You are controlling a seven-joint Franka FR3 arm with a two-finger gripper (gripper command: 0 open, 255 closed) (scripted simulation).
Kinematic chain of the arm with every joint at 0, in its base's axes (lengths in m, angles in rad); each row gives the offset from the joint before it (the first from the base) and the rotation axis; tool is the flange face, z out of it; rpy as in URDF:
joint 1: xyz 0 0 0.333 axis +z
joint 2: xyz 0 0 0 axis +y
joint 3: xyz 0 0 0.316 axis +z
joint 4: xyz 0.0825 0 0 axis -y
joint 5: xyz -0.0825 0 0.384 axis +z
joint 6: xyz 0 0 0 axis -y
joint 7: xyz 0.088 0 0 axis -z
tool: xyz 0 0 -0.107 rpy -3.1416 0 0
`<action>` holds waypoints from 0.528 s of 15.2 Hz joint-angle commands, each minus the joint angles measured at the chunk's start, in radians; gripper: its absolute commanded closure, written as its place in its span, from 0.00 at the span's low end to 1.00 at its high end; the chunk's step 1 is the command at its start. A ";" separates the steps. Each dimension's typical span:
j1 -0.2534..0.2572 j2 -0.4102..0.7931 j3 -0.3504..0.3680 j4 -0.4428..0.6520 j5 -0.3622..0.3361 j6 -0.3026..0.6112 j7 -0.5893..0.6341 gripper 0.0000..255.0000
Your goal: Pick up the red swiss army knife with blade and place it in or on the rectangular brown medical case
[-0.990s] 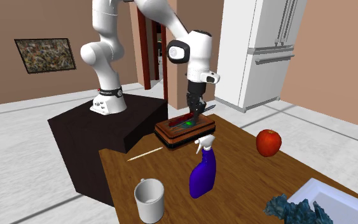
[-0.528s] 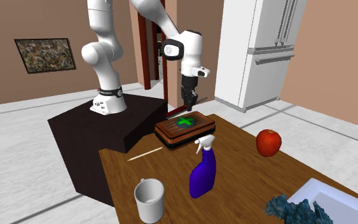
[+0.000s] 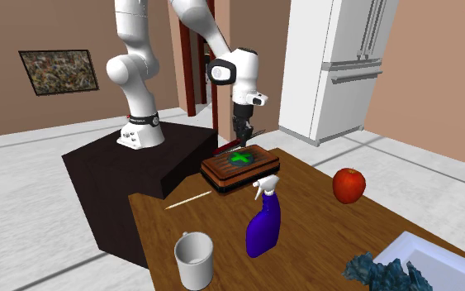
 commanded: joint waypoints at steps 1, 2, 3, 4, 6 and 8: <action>-0.001 0.027 0.001 0.001 0.003 0.027 -0.002 1.00; -0.001 0.041 0.001 0.001 0.004 0.040 -0.002 1.00; -0.002 0.055 0.002 0.002 0.005 0.054 -0.003 1.00; -0.002 0.069 0.002 0.003 0.007 0.067 -0.004 1.00; -0.003 0.098 0.004 0.005 0.010 0.094 -0.006 1.00; -0.004 0.122 0.005 0.008 0.012 0.115 -0.007 1.00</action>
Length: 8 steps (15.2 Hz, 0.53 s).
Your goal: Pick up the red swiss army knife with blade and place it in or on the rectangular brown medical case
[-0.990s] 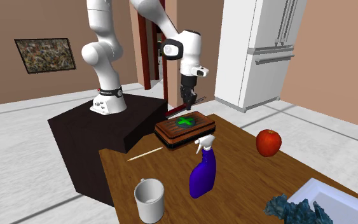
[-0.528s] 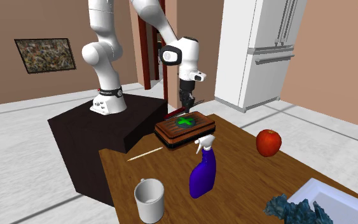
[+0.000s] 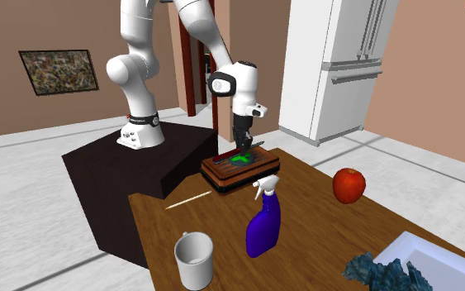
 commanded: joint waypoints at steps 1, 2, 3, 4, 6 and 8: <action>-0.001 0.009 0.000 0.001 0.001 0.008 -0.001 1.00; -0.001 0.009 0.000 0.001 0.001 0.008 -0.001 1.00; -0.001 0.009 0.000 0.001 0.001 0.008 -0.001 1.00; -0.001 0.009 0.000 0.001 0.001 0.008 -0.001 1.00; -0.001 0.009 0.000 0.001 0.001 0.008 -0.001 1.00; -0.001 0.009 0.000 0.001 0.001 0.008 -0.001 0.00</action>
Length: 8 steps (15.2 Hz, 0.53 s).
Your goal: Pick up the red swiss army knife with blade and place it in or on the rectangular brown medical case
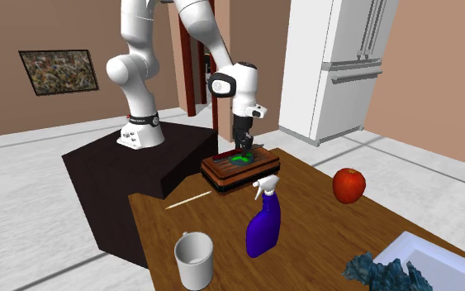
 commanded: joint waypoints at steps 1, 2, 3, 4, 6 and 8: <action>0.000 0.000 0.000 0.000 0.000 0.000 0.000 0.00; 0.000 0.000 0.000 0.000 0.000 0.000 0.000 0.00; 0.000 0.000 0.000 0.000 0.000 0.000 0.000 0.00; 0.000 0.000 0.000 0.000 0.000 0.000 0.000 0.00; 0.002 -0.035 -0.002 -0.002 -0.003 -0.033 0.002 0.00; 0.005 -0.104 -0.005 -0.002 -0.010 -0.102 0.007 0.00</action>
